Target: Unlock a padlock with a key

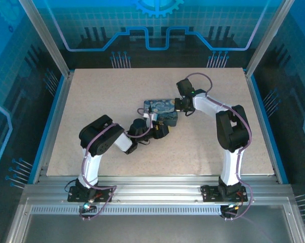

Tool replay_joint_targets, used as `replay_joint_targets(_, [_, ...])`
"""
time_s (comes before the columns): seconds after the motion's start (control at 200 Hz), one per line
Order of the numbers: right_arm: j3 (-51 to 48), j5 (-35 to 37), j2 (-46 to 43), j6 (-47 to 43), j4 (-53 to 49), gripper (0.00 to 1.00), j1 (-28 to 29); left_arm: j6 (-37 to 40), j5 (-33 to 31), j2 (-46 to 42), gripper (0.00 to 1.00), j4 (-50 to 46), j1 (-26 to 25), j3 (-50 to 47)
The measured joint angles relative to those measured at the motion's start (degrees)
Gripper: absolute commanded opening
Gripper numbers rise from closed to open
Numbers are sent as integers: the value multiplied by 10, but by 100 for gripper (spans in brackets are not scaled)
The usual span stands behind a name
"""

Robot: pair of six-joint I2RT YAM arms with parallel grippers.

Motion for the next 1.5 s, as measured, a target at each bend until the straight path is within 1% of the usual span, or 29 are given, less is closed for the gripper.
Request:
replay_joint_targets(0.065, [0,0,0,0,0,0,0,-2,-1,0,46,10,4,-8])
replay_joint_targets(0.13, [0,0,0,0,0,0,0,-3,-1,0,41,16,7,-14])
replay_joint_targets(0.27, [0,0,0,0,0,0,0,-1,-1,-1,34,20,10,-20])
replay_joint_targets(0.445, [0,-1,0,2,0,0,0,1,-1,-2,18,16,13,-20])
replay_joint_targets(0.565, [-1,-2,0,2,0,0,1,3,2,-5,12,5,19,-17])
replay_joint_targets(0.71, [-1,-2,0,2,1,0,2,4,3,-14,11,-19,20,-14])
replay_joint_targets(0.79, [-2,-2,0,2,3,0,3,4,4,-22,6,-39,21,-13])
replay_joint_targets(0.911, [-5,-2,0,2,4,0,3,3,5,-43,0,-97,21,-5])
replay_joint_targets(1.131, [-14,-5,-3,0,5,0,-1,2,5,-85,0,-264,24,37])
replay_joint_targets(1.311, [-36,-10,-29,-1,9,0,-5,-8,5,-104,0,-383,24,80])
replay_joint_targets(1.496, [-80,-19,-74,0,21,0,-21,-32,6,-113,0,-447,24,108])
